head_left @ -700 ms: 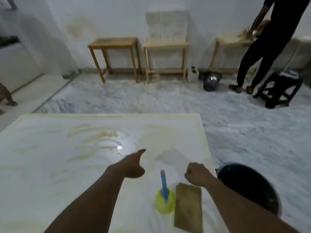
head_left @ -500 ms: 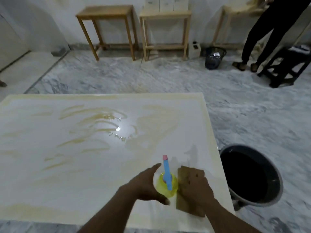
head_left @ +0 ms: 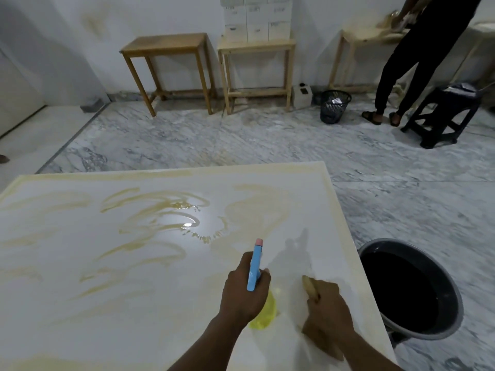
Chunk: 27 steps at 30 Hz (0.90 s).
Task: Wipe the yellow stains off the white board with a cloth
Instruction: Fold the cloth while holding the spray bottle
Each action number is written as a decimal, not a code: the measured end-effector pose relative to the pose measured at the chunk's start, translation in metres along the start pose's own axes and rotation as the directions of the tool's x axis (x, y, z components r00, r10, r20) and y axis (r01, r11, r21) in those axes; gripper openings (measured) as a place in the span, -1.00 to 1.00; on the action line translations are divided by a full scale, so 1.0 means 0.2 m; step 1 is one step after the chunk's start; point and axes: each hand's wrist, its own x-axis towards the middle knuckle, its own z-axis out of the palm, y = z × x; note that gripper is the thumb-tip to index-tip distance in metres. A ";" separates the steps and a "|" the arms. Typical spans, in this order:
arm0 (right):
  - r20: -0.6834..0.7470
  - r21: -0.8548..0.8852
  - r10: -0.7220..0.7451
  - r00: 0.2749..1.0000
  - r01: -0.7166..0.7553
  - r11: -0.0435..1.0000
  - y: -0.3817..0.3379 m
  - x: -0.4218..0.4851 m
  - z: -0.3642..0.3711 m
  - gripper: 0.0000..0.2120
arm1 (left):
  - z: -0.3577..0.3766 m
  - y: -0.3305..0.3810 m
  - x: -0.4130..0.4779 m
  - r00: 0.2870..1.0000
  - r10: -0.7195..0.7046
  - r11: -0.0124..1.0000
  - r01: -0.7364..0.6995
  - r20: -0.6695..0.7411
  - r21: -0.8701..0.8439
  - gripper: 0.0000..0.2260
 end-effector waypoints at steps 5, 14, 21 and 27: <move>0.383 0.804 0.241 0.892 -0.450 0.388 -0.09 0.01 -0.29 -0.73 | -0.21 0.06 0.05 0.996 0.076 0.997 -0.076 -0.049 0.004 -0.60; 0.463 0.871 0.054 0.884 -0.466 0.155 -0.36 -0.02 -0.52 -0.61 | -0.35 0.21 0.07 0.979 0.184 0.983 -0.184 0.092 -0.003 -0.68; 0.423 0.856 -0.066 0.904 -0.375 0.356 -0.49 0.21 -0.61 -0.50 | -0.28 0.30 0.06 0.935 0.210 0.965 -0.246 0.286 0.094 -0.74; 0.468 0.806 -0.121 0.876 -0.367 0.464 -0.50 0.38 -0.64 -0.60 | -0.18 0.37 0.18 0.950 0.156 0.871 -0.261 0.270 0.417 -0.53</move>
